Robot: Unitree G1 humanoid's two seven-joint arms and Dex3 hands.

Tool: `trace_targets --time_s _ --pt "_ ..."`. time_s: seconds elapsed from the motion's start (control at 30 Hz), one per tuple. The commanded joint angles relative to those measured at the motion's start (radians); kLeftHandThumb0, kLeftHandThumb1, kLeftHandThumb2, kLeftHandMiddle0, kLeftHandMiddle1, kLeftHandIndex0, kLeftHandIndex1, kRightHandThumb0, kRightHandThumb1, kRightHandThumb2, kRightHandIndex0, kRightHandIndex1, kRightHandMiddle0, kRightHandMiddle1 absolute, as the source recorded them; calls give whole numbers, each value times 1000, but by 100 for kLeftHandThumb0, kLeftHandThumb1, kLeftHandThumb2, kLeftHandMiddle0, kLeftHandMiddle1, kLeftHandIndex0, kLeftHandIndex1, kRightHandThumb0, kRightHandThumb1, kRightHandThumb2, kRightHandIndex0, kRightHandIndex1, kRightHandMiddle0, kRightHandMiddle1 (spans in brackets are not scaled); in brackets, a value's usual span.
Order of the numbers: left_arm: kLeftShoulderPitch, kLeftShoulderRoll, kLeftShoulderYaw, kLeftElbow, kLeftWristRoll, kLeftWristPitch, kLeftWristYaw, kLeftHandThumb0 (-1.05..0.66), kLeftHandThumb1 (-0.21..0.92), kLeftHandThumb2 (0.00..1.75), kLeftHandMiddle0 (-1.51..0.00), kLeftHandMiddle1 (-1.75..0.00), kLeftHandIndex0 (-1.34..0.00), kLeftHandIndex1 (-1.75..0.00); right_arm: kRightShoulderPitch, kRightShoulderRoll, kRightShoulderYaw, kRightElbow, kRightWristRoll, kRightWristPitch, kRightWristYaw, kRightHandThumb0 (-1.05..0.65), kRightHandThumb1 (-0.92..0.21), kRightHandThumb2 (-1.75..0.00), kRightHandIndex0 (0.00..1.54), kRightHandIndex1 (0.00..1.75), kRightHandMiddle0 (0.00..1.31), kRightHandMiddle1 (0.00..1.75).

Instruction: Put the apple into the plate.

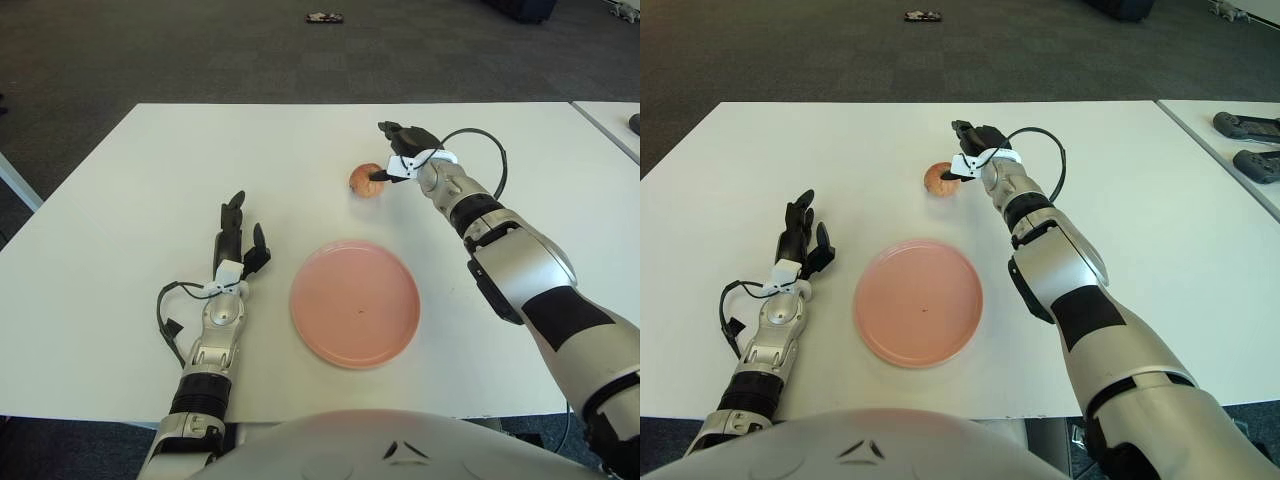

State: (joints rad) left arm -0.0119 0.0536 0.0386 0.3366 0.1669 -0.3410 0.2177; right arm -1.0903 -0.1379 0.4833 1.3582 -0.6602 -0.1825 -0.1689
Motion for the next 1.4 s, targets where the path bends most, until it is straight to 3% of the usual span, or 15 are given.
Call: trace_targets --time_s 0.0,0.47,0.73,1.37 --pt "4 -2 0 -4 6 -3 10 -85 92 92 -23 -6 0 -60 8 10 11 7 -12 12 16 -105 -92 -27 0 0 0 0" --pt "15 -8 -1 -13 11 -2 24 -86 92 92 -23 -6 0 -61 46 54 72 25 -56 58 43 -105 -92 -22 0 0 0 0" --pt "16 -10 -1 -8 9 -9 27 -85 92 90 -24 -7 0 -63 52 65 79 27 -55 69 48 -105 -91 -11 0 0 0 0" --pt "14 -16 -12 -11 13 -7 31 -84 92 92 -22 -6 0 -58 48 84 101 31 -64 79 54 -105 -92 -8 0 0 0 0"
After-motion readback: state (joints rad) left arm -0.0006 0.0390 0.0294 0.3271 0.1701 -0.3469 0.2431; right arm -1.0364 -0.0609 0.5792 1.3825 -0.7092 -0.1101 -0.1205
